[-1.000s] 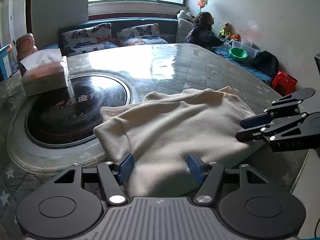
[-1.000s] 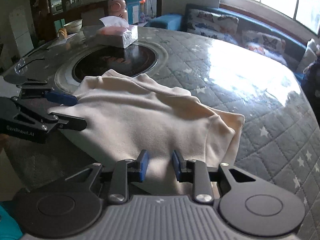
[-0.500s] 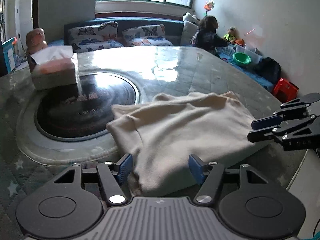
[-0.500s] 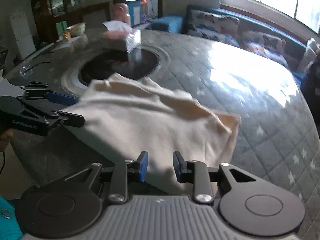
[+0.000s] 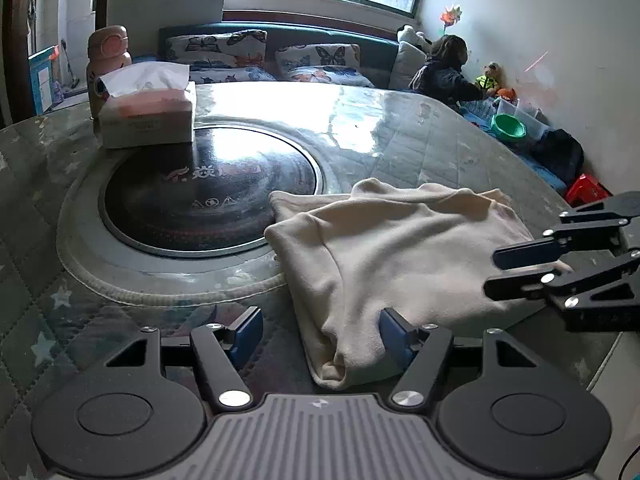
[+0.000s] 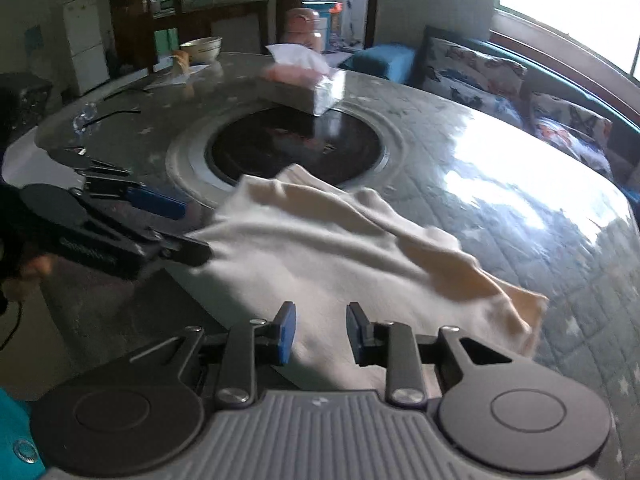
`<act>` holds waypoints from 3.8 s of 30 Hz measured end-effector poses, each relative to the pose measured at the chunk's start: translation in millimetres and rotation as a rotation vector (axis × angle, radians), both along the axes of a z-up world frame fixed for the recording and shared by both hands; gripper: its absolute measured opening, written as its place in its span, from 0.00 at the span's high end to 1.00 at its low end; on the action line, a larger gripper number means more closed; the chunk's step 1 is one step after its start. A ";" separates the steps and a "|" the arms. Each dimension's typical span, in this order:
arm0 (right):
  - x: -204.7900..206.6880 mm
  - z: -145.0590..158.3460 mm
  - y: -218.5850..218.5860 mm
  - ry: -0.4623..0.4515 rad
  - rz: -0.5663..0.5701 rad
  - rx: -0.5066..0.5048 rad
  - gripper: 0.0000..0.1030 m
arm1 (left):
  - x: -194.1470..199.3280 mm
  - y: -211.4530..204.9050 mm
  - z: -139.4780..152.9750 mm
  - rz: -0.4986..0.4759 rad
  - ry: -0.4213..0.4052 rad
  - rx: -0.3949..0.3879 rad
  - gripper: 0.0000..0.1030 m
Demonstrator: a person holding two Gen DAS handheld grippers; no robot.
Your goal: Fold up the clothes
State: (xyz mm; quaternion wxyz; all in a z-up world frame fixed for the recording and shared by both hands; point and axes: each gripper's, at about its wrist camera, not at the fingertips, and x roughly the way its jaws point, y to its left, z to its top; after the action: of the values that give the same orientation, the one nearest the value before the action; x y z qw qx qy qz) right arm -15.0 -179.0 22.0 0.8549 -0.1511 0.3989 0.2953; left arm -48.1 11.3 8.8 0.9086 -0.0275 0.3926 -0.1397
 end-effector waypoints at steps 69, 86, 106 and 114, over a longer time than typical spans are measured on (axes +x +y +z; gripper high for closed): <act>8.0 7.7 77.7 0.080 0.191 0.082 0.87 | 41.3 39.6 0.9 0.313 0.210 -0.361 0.00; 12.8 24.8 50.7 0.109 0.157 0.226 0.87 | 52.1 14.5 -6.9 0.354 0.294 -0.490 0.56; 35.3 17.7 -75.9 0.009 -0.269 0.109 0.62 | 57.1 -4.0 -7.3 0.293 0.243 -0.357 0.80; 52.3 -17.1 -123.8 0.076 -0.443 0.181 0.54 | 54.6 -6.5 -6.1 0.278 0.221 -0.321 0.80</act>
State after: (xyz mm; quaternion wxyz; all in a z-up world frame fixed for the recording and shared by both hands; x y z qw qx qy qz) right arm 37.4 -302.8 4.9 0.8931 0.0285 0.4262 0.1408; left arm 6.5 4.9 2.7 0.8547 -0.2404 0.4548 -0.0698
